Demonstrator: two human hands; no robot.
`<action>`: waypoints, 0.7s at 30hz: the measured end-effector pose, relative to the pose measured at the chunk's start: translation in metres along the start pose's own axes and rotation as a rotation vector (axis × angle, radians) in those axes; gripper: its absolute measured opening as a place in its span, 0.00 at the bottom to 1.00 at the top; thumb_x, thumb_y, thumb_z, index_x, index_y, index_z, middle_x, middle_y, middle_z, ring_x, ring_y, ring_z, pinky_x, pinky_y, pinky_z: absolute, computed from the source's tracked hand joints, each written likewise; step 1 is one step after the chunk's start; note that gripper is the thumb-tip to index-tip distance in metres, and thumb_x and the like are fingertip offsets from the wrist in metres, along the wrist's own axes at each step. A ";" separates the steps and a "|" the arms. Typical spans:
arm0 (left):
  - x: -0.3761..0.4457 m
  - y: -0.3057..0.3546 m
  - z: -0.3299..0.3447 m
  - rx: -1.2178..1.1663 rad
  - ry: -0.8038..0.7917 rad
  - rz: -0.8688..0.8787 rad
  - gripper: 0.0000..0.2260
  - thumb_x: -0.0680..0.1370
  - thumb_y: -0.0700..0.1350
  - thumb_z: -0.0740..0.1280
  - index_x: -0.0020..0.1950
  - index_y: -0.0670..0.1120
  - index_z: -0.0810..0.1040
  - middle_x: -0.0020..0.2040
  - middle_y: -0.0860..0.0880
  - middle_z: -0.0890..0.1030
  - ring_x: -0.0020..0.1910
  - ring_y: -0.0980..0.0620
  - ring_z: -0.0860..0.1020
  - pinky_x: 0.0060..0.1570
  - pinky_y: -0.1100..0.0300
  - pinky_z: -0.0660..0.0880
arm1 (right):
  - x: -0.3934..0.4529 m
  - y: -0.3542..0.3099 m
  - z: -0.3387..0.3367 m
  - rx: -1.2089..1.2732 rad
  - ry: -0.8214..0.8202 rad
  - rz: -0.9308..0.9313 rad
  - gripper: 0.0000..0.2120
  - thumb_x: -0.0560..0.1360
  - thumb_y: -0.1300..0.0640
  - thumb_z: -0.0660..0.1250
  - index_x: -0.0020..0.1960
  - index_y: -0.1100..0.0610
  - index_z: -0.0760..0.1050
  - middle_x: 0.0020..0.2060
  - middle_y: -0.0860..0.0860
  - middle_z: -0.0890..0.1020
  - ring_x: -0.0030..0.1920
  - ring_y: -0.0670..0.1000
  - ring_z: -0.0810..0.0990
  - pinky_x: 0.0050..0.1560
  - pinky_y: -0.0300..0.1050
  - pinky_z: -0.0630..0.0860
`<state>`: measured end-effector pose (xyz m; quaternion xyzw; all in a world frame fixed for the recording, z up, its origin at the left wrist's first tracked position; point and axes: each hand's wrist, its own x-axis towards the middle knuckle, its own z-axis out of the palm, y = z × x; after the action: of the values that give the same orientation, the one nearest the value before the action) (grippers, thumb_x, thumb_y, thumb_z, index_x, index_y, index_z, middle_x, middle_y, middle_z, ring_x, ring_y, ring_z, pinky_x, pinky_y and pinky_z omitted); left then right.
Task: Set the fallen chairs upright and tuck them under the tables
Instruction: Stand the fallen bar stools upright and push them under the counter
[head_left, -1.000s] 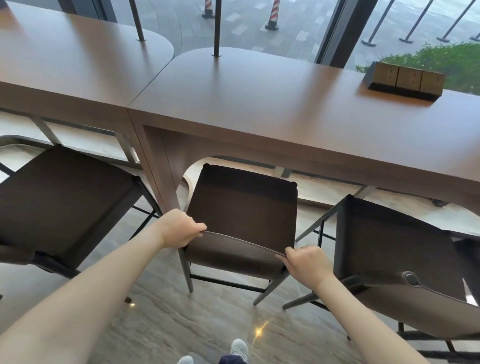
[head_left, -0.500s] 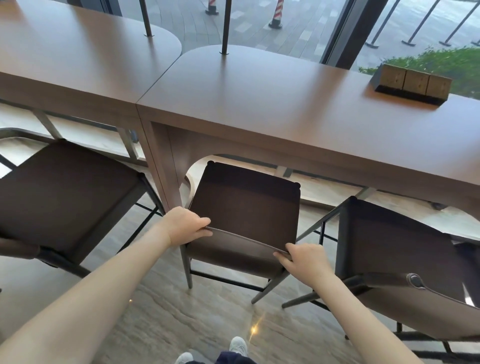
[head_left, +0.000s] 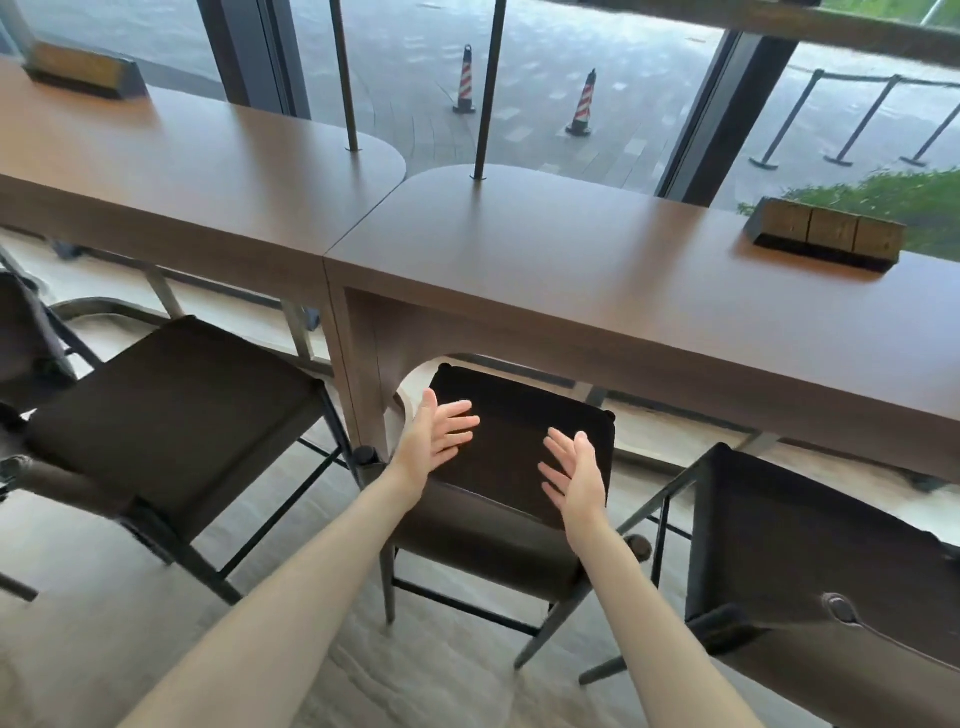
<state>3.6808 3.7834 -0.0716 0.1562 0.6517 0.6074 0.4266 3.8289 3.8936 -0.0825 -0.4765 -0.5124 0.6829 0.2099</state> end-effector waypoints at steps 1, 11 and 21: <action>-0.002 0.006 -0.002 -0.014 0.008 0.016 0.31 0.81 0.62 0.41 0.70 0.47 0.72 0.66 0.46 0.77 0.66 0.46 0.74 0.72 0.47 0.62 | 0.001 -0.007 0.001 0.013 -0.002 -0.022 0.20 0.83 0.42 0.48 0.66 0.48 0.73 0.69 0.49 0.73 0.68 0.56 0.71 0.73 0.57 0.62; -0.047 0.030 -0.058 -0.116 0.240 0.162 0.30 0.81 0.62 0.43 0.70 0.47 0.71 0.63 0.45 0.78 0.63 0.44 0.76 0.68 0.47 0.67 | 0.000 -0.044 0.040 0.034 -0.247 -0.083 0.19 0.80 0.40 0.54 0.63 0.47 0.74 0.67 0.50 0.75 0.65 0.58 0.74 0.69 0.61 0.66; -0.203 -0.012 -0.190 -0.323 0.805 0.212 0.27 0.81 0.63 0.45 0.62 0.49 0.76 0.55 0.47 0.82 0.51 0.48 0.80 0.56 0.52 0.72 | -0.070 -0.021 0.195 -0.153 -0.796 -0.010 0.22 0.80 0.40 0.53 0.65 0.49 0.75 0.64 0.49 0.78 0.60 0.55 0.77 0.62 0.58 0.69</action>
<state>3.6621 3.5098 -0.0279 -0.0953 0.6429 0.7543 0.0930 3.6884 3.7499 -0.0292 -0.1868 -0.6054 0.7728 -0.0375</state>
